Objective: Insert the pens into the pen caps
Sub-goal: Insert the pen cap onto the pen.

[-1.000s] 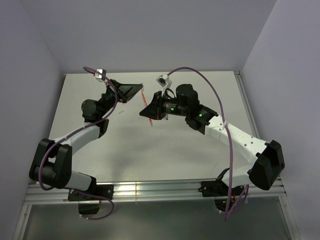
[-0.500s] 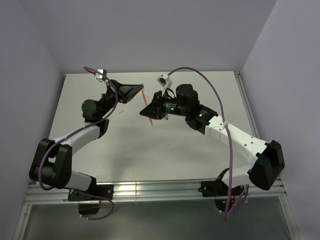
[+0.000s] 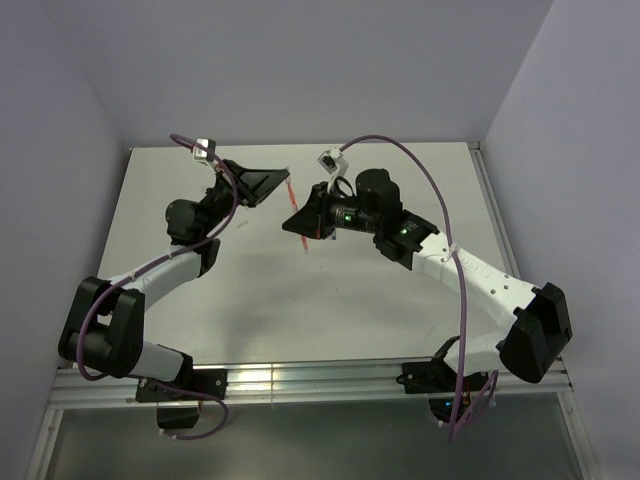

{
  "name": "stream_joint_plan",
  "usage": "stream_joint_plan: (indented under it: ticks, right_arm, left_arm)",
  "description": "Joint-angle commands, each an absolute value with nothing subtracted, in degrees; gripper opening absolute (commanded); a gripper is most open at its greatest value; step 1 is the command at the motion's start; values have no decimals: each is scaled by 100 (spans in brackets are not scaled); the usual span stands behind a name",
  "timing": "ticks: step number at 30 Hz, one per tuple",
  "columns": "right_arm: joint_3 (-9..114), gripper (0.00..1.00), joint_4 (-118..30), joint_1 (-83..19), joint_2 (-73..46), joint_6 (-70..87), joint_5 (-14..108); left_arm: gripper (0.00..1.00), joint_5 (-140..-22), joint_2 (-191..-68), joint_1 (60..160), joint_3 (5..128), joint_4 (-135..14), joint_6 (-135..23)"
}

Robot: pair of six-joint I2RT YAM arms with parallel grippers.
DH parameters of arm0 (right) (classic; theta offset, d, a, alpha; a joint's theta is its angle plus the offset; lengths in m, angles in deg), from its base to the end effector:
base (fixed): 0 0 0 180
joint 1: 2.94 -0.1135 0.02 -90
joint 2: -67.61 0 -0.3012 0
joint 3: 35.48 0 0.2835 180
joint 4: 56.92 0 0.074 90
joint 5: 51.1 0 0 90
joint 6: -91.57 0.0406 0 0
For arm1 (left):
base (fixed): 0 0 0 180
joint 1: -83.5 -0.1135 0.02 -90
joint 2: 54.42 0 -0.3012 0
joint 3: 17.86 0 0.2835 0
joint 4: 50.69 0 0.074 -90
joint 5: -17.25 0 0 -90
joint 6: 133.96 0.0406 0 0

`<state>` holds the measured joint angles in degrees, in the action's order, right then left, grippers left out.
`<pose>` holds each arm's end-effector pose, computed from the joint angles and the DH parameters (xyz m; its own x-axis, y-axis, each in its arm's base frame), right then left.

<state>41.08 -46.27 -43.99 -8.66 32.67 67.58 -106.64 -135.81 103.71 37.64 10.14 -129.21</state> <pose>0.2435 0.2379 0.3878 -0.5976 0.0805 -0.7977 -0.7281 0.3621 0.5820 0.2908 -0.1312 0.3492 -0.6688 -0.6353 -0.3861 0.5949 -0.1457 -0.7905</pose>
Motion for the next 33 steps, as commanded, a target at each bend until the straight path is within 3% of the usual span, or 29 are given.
stream_joint_plan:
  ticks: [1,33]
  right_arm:
    - [4073,0,-4963,-4275,-649,3348,6623]
    - [3941,0,-5147,-4152,-455,3453,6570]
  left_arm:
    - [0,-10799,-13563,10495,3839,2190,-12921]
    - [0,-10500,-13361,10811,3812,1118,-12279]
